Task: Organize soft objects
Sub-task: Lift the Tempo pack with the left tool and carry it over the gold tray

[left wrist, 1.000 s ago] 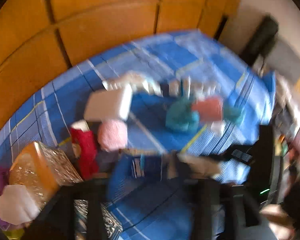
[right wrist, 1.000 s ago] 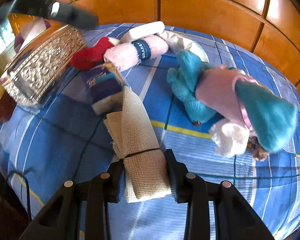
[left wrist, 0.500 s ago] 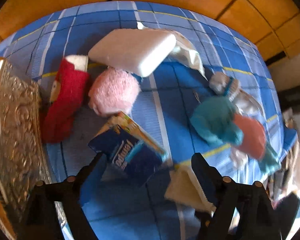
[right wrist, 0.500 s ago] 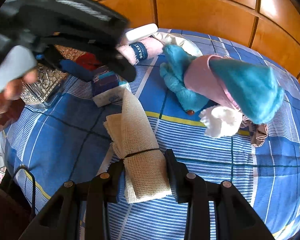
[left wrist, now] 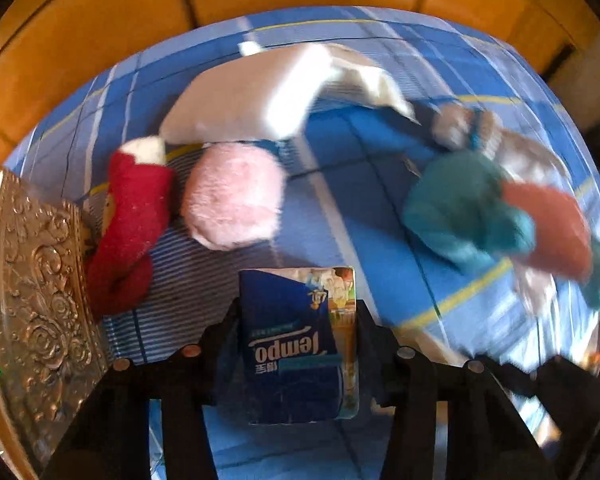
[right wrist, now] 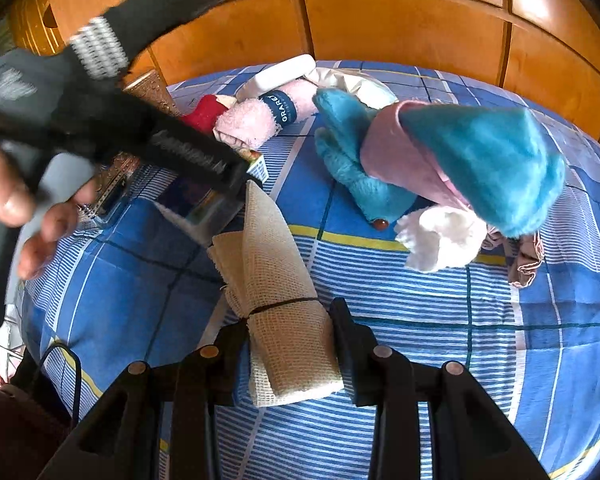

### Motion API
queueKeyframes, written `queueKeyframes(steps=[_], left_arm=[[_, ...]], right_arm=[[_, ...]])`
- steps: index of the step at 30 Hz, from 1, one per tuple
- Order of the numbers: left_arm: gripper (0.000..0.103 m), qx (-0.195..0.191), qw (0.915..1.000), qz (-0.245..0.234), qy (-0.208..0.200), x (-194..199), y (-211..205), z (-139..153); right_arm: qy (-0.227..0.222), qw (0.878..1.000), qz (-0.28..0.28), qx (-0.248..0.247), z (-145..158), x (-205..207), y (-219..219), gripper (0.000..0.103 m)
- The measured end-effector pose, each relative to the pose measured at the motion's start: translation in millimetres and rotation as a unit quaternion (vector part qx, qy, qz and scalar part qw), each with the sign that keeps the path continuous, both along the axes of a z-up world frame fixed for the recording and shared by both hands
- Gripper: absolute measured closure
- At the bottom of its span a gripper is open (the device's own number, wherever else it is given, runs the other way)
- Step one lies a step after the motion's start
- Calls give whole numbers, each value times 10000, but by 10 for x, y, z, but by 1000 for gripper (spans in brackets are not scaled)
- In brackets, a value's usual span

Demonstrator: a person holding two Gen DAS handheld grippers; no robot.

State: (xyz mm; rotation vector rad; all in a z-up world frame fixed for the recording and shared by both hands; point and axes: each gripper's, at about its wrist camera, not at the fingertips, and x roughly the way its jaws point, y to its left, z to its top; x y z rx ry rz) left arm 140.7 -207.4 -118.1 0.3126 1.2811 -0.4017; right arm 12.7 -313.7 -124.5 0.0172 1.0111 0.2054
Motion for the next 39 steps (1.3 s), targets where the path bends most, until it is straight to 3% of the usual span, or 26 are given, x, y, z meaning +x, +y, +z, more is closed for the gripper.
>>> queueKeyframes(steps=[4,11,14,20,28,32,39], left_arm=[[52,-167,9985,-509,-120,-196,53,262],[52,-912,9926,-619,-499,-92,263,995],[52,-1109,9887,-230,-983,223,506,1381],[52,-1200,9751,865,-1655,781,1335,1788],[51,-1092,9483,2286,-1913,1042,2733,1768],[52,-959,9355,2753,-1994,869,3250,1596],[51,-1120,9233,3195,-1815,369,3796,1160]], right_arm=[[19,9999,-23,-96,0,11,50,67],[95,9993,-130,-332,7,25,134,67],[120,9990,-175,-394,5,19,153,67],[190,9977,-299,-585,1,29,188,68],[280,9963,-460,-669,-5,49,209,67],[287,9952,-498,-797,-10,63,255,68],[287,9936,-578,-924,-46,68,304,68]])
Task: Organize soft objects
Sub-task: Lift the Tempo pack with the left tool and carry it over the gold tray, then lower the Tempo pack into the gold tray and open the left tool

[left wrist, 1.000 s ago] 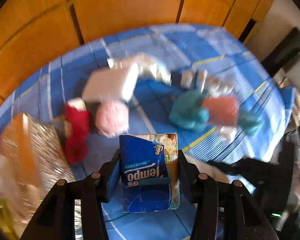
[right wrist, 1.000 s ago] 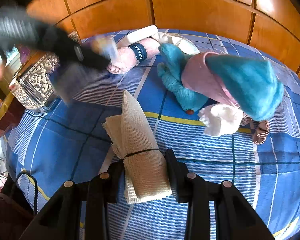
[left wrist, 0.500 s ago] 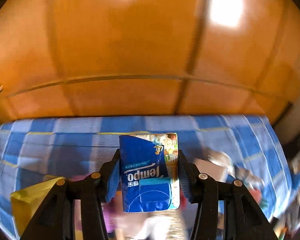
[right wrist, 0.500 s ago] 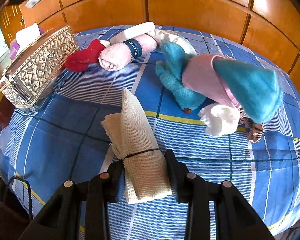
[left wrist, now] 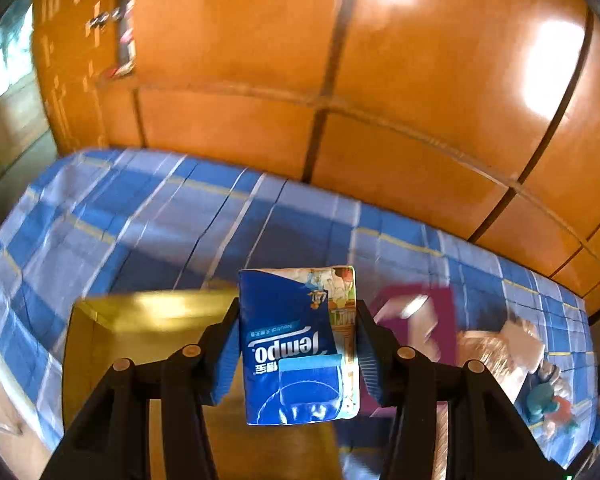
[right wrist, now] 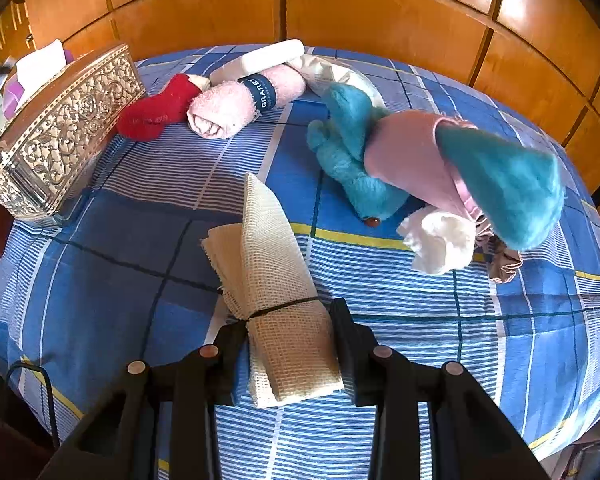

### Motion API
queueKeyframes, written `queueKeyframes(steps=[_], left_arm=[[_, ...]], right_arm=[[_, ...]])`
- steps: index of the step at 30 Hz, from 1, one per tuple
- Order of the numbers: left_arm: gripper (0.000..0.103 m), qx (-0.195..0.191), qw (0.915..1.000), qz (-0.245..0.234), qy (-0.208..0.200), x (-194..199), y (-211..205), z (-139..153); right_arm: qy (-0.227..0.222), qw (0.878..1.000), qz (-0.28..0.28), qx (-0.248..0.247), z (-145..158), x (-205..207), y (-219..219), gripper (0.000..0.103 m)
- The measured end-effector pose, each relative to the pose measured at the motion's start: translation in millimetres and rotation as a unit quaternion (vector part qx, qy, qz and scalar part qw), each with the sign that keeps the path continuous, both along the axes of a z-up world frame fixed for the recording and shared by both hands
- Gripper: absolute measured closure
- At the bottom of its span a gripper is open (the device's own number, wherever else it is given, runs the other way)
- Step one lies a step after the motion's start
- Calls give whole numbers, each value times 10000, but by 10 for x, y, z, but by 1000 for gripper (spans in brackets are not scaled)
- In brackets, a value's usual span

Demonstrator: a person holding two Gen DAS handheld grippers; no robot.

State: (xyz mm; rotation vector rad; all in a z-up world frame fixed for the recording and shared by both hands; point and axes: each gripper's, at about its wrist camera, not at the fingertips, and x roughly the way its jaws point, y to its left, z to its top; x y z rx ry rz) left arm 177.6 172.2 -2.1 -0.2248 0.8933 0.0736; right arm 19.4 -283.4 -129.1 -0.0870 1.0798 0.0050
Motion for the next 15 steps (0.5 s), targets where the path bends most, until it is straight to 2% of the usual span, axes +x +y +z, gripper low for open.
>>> queueKeyframes(steps=[5,12,14,15], left_arm=[[51,-113,9997,156,155,-320,151,-304],[50,-24,9987,132,495,-601,68,-792],[48,54,9982,80,592,-609,23,-901],[41,94,9982,71,584,-619,6,-916]], right_arm=[[25,9999,-107,-69,-7,5,32,68],[46,9996,-252,-133,-5,-10,66,69],[66,9995,-284,-145,-2,-8,68,69],[74,9994,-299,-150,-3,-3,70,69]])
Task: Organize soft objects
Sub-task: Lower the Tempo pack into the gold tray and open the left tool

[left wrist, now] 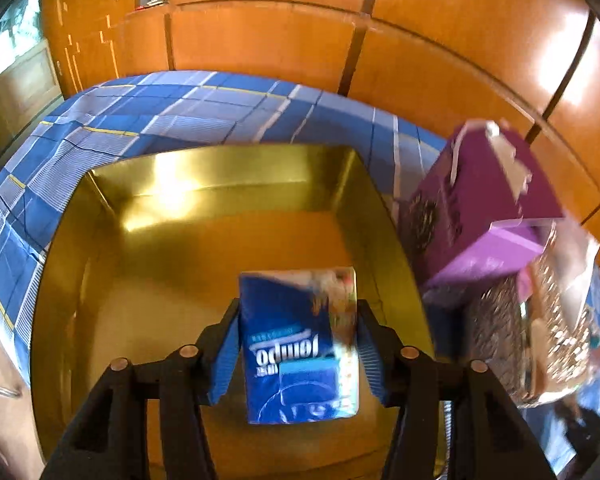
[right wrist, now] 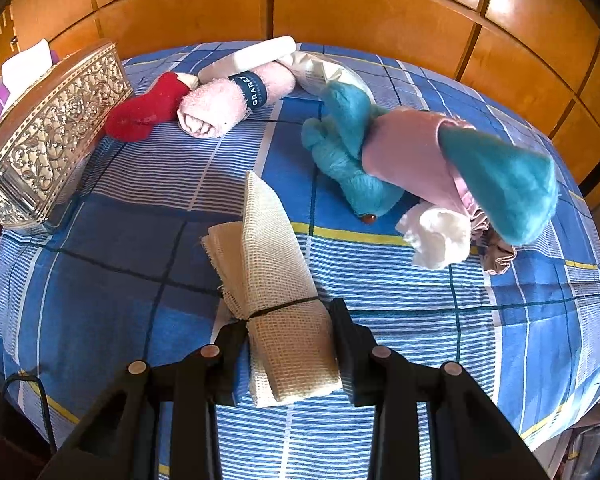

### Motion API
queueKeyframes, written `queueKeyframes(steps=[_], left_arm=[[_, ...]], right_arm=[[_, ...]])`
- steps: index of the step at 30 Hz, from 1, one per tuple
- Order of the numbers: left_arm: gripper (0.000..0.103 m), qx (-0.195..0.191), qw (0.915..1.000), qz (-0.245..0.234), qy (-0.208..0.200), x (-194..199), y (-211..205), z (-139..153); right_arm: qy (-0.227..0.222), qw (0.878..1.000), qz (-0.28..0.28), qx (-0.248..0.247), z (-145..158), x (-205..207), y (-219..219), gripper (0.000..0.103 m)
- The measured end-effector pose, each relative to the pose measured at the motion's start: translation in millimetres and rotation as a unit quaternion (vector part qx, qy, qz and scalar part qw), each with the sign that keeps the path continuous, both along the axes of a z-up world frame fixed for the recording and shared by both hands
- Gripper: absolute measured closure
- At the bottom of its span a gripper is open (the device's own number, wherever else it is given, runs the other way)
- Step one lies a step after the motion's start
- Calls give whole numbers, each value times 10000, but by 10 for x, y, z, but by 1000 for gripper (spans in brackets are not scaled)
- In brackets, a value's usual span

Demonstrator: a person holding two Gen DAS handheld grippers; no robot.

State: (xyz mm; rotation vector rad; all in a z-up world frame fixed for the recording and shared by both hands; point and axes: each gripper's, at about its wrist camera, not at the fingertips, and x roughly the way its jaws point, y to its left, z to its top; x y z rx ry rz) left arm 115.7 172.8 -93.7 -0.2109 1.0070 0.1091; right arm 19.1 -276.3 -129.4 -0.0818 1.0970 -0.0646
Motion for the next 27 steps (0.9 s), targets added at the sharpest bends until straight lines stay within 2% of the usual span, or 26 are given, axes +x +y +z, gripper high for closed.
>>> queueKeyframes(steps=[3,8,11,16,22,27], left_arm=[[31,151,9996,29,-253,-102,-44,34],[27,176,9982,-63,-562,-292,-124,128],[26,170,9974,-157,-678,-400,-171,188],[25,196,9964,-259,-783,-572,-243,240],[21,305,9955,-252,-864,-688,-270,298],[20,326,9952,-255,-891,-753,-281,310]], right_arm=[[1,9999,-103,15,3,-4,6,70],[36,9996,-270,34,20,17,42,73],[63,9993,-340,137,31,44,40,73],[97,9971,-434,623,91,111,58,73],[-57,9947,-342,968,295,225,200,73],[-145,9953,-242,929,450,380,338,73]])
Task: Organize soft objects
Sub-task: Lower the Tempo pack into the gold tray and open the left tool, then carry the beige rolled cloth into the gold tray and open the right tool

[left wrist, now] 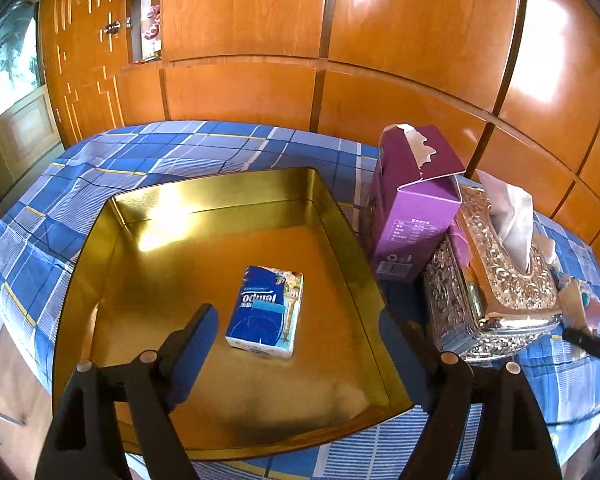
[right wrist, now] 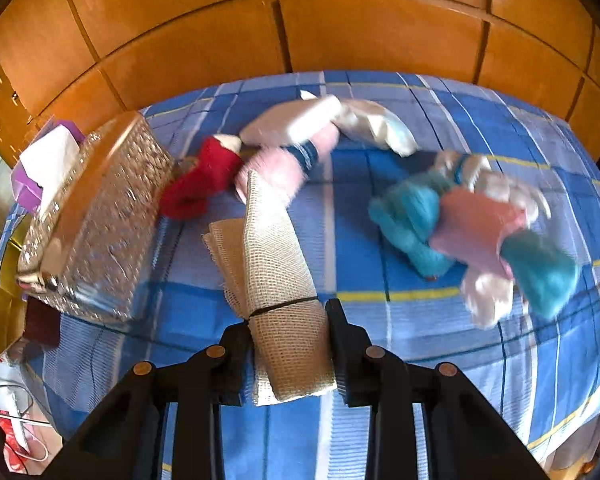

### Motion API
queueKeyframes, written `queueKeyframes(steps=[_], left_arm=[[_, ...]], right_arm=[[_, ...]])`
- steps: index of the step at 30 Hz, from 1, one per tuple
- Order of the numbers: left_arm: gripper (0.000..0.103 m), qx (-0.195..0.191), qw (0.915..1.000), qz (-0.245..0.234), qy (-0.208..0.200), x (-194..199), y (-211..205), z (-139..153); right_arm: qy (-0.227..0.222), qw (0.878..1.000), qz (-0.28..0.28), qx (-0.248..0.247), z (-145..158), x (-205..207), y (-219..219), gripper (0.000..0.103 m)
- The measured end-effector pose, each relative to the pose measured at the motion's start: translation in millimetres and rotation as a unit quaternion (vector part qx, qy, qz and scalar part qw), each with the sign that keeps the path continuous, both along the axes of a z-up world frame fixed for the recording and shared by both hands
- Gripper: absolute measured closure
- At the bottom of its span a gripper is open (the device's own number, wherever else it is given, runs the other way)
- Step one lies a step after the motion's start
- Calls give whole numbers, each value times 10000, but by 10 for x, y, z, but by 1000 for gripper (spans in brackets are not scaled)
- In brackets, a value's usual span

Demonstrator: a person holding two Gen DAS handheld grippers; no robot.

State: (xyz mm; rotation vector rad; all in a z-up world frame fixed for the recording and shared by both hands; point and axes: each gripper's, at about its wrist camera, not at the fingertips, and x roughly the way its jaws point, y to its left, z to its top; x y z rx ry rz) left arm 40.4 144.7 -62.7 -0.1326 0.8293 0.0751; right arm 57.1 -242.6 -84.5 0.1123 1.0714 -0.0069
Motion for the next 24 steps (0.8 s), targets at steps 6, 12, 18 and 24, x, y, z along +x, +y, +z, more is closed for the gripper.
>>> queueKeyframes(steps=[6,12,18,24], left_arm=[[19,41,10000,-36,-31,-76,-8,13],[18,118,9998,-68,-135,-150,-15,69],[18,71,9999,-38,-140,-189,52,80],[18,51,10000,15,-83,-222,110,32]], right_arm=[[-128,9998,121,-32,297,314,191,73],[-429,9980,453,-64,693,736,522,73],[-744,9928,938,79,1010,1067,977,73],[-1174,9766,1783,263,1192,1172,1565,73]])
